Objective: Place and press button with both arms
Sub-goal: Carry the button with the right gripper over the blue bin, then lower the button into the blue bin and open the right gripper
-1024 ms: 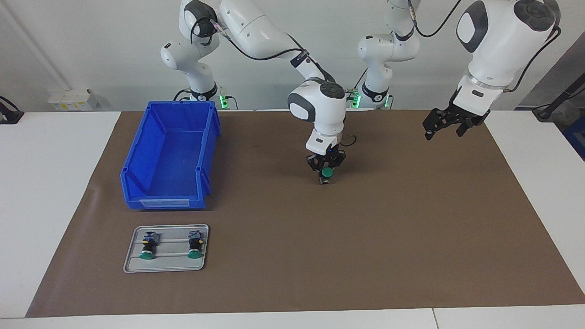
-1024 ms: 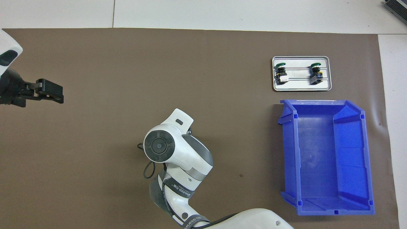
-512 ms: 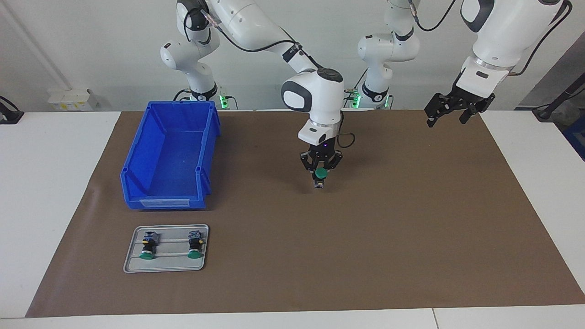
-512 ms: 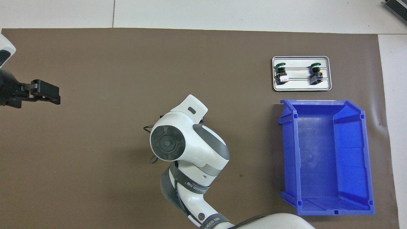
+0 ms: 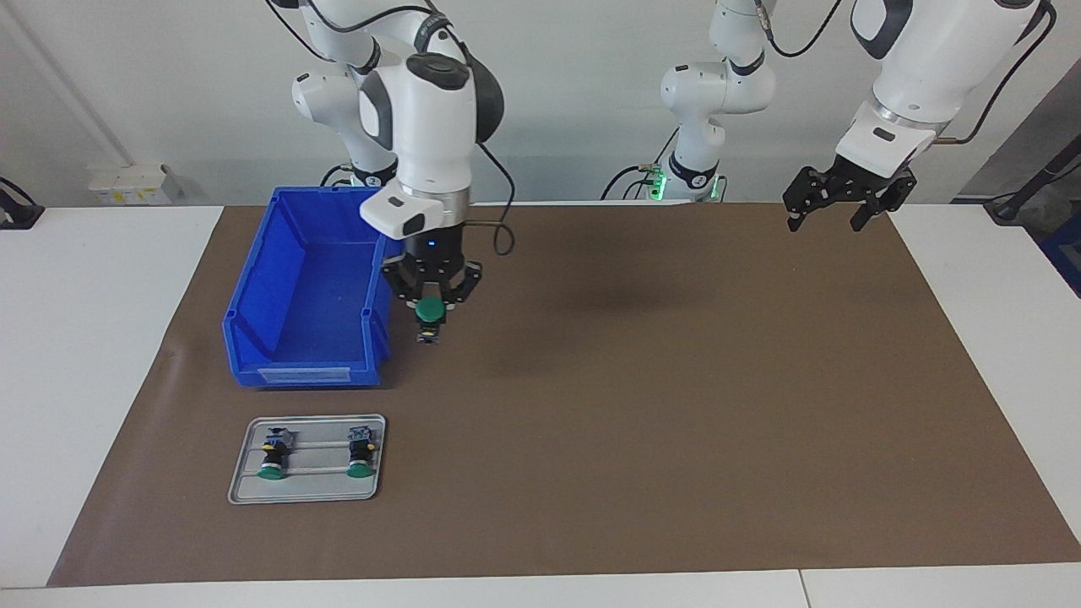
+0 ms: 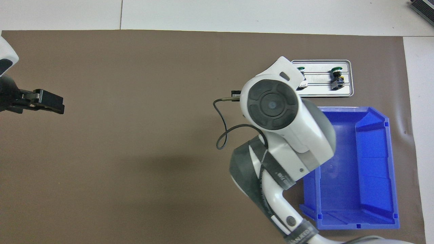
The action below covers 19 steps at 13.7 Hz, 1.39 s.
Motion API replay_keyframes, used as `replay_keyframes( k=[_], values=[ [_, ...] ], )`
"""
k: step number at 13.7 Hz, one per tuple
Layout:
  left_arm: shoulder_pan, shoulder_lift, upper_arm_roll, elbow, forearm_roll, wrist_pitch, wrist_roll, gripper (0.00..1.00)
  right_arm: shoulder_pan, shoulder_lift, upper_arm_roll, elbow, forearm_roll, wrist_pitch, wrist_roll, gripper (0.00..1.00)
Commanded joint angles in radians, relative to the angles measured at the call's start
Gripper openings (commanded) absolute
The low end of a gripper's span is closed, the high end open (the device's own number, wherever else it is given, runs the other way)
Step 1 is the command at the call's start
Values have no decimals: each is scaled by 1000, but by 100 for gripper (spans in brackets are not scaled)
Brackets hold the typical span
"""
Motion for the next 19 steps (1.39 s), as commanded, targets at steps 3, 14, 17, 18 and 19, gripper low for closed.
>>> replay_keyframes(
  k=[3,14,17,18,19],
  values=[
    [-5,-37,16,-49,10,-4,-6,100,-246,-203,18,-336,87,120,-313,0],
    [4,-40,19,-50,10,-8,-3,100,-404,-249,13,-800,131,571,-430,0],
    [4,-40,19,-50,10,-8,-3,100,-392,-191,13,-797,179,642,-433,0],
    [4,-40,19,-50,10,-8,-3,100,-390,-189,13,-795,185,642,-425,11],
    [4,-40,19,-49,10,-8,-3,100,-390,-188,13,-795,185,642,-424,20]
  ],
)
